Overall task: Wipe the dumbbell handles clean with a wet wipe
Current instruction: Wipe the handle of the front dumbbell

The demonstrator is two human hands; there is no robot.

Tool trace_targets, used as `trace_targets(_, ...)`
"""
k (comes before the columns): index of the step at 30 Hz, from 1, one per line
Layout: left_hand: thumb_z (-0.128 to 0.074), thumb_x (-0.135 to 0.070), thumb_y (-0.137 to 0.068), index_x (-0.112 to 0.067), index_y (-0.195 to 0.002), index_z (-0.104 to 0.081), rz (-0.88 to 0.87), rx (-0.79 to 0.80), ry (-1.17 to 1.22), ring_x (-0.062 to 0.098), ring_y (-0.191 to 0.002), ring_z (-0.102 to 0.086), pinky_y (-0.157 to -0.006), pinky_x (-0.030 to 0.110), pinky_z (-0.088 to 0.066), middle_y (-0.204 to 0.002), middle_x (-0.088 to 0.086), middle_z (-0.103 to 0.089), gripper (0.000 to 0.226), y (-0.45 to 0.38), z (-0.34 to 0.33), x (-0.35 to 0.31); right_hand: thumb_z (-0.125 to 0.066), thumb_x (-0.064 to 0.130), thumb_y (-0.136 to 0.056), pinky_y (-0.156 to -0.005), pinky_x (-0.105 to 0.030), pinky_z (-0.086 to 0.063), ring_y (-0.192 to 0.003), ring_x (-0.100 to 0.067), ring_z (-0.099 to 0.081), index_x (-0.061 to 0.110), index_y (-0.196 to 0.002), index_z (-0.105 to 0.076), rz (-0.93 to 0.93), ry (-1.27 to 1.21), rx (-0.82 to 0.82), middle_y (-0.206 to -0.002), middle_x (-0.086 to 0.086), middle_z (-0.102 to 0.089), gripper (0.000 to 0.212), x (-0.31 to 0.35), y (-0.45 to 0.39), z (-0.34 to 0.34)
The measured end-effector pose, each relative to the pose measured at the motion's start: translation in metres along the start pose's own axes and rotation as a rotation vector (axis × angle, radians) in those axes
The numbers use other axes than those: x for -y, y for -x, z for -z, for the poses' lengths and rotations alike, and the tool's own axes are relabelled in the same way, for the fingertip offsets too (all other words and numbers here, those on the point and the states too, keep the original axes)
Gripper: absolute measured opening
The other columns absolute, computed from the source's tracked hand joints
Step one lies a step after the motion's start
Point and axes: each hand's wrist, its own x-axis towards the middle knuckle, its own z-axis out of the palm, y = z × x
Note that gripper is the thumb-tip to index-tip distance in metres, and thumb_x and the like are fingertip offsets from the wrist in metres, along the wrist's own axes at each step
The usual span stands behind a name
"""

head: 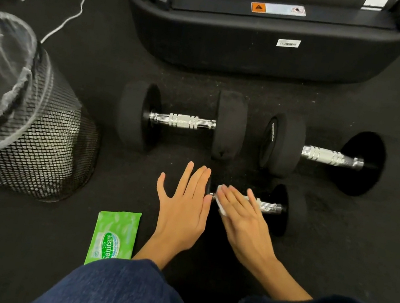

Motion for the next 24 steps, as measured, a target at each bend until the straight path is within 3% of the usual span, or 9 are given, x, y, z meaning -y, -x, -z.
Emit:
trace_targets(5,-0.022,-0.037,-0.102,-0.018,-0.151,-0.034,-0.014,-0.02,0.002,0.014,-0.149,-0.016,-0.112,0.063,-0.013,-0.158,-0.007,-0.03,0.054,0.002,-0.001,0.0,-0.038,0.028,-0.096,-0.122,-0.036,-0.006,-0.145,-0.014,-0.029,0.019,-0.148,-0.037,0.131,0.052,0.037,-0.154,0.001,-0.035,0.053,-0.004,0.014,-0.002)
trace_targets(10,-0.021,-0.038,-0.102,-0.02,-0.151,-0.033,0.003,-0.012,0.012,0.013,-0.15,-0.015,-0.113,0.063,-0.01,-0.158,-0.008,-0.03,0.054,-0.001,-0.002,0.001,-0.035,0.029,-0.098,-0.121,-0.037,-0.01,-0.143,-0.013,-0.035,0.018,-0.147,-0.042,0.015,-0.012,0.026,-0.151,0.0,-0.043,0.05,0.002,-0.006,-0.001)
trace_targets(15,-0.021,-0.038,-0.102,-0.019,-0.15,-0.034,-0.002,-0.03,0.019,0.014,-0.149,-0.017,-0.112,0.064,-0.012,-0.157,-0.008,-0.031,0.054,0.001,-0.001,0.0,-0.031,0.03,-0.097,-0.12,-0.039,-0.01,-0.146,-0.013,-0.028,0.022,-0.15,-0.036,0.085,0.043,0.053,-0.155,0.003,-0.035,0.054,-0.01,0.013,0.0)
trace_targets(19,-0.02,-0.038,-0.101,-0.02,-0.15,-0.034,0.015,-0.026,0.017,0.014,-0.149,-0.016,-0.112,0.064,-0.012,-0.157,-0.008,-0.031,0.054,-0.001,-0.003,0.0,-0.038,0.027,-0.1,-0.123,-0.039,-0.008,-0.142,-0.014,-0.037,0.02,-0.147,-0.043,-0.032,-0.069,0.064,-0.15,0.002,-0.046,0.048,0.001,-0.011,0.004)
trace_targets(24,-0.02,-0.038,-0.102,-0.02,-0.151,-0.033,0.005,-0.027,0.012,0.015,-0.15,-0.014,-0.112,0.066,-0.011,-0.158,-0.008,-0.03,0.054,0.001,-0.002,-0.001,-0.038,0.027,-0.097,-0.12,-0.034,-0.01,-0.143,-0.014,-0.033,0.02,-0.146,-0.044,0.079,-0.067,0.049,-0.152,0.002,-0.041,0.049,0.002,0.007,0.005)
